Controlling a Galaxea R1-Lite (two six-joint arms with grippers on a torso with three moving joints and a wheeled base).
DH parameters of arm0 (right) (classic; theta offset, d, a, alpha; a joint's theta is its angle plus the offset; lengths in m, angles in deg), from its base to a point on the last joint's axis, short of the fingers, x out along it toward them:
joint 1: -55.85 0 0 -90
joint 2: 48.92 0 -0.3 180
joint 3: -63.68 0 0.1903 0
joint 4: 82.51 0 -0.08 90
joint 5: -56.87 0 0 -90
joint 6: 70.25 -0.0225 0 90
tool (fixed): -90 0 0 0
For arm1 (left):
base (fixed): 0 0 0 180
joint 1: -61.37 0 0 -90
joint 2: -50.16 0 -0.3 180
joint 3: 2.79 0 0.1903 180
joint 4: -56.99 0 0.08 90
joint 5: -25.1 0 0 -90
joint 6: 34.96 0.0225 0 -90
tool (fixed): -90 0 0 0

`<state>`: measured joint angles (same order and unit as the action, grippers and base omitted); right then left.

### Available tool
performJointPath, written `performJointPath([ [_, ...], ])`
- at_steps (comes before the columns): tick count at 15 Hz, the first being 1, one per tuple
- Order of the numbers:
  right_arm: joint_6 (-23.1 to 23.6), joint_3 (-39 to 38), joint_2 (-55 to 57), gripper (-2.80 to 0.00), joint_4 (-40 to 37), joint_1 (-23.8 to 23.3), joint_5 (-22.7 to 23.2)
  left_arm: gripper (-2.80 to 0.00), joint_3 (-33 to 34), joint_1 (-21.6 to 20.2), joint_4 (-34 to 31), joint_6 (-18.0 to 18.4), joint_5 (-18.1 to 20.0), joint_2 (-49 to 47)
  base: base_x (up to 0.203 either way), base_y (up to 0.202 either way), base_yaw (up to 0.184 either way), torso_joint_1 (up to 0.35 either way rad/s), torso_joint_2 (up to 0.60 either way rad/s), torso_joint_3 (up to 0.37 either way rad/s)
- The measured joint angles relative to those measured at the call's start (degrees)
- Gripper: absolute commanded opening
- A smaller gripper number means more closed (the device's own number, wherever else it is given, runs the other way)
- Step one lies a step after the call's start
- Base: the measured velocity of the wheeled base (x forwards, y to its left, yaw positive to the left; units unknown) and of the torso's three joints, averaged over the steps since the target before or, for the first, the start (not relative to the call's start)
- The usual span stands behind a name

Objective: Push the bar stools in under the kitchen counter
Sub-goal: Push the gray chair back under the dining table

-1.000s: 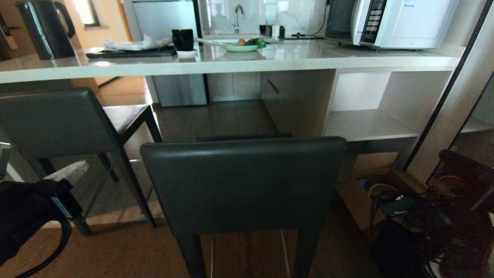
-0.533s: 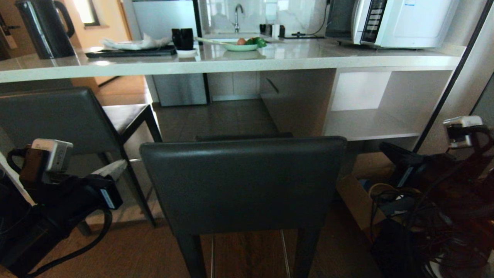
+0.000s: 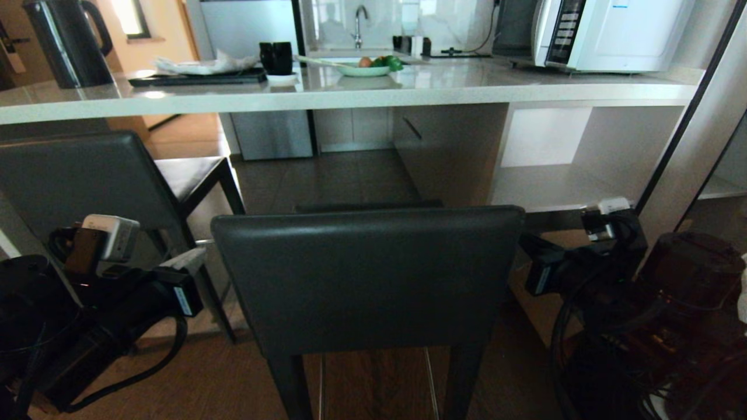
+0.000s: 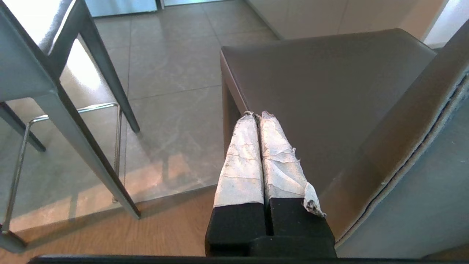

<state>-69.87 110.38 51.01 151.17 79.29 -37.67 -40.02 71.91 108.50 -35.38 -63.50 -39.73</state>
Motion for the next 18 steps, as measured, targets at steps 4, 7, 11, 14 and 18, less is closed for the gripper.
performJointPath([
  [4,1.29,3.14,3.04,-2.80,0.32,2.56,-2.65,-2.80,-0.02,2.18,0.00,-0.01,-1.44,-0.35,0.000,0.000,0.000,0.000,0.00,0.000],
  [7,1.30,4.31,3.83,-2.80,0.33,3.23,-3.36,-2.80,-0.16,5.35,0.21,-0.07,-3.83,-1.10,0.000,0.000,0.000,0.000,0.00,0.000],
  [11,1.57,4.52,4.14,-2.80,0.32,3.96,-3.48,-2.80,-1.51,7.37,2.30,-0.02,-5.50,-2.96,0.000,0.000,0.000,0.000,0.00,0.000],
  [14,1.60,4.73,4.49,-2.80,0.33,5.03,-3.58,-2.80,-1.49,8.35,2.33,-0.08,-5.61,-3.40,0.000,0.000,0.000,0.000,0.00,0.000],
  [18,1.60,5.28,4.84,-2.80,0.27,5.27,-3.69,-2.80,-1.18,8.85,2.28,0.00,-7.07,-3.62,0.000,0.000,0.000,0.000,0.00,0.000],
])
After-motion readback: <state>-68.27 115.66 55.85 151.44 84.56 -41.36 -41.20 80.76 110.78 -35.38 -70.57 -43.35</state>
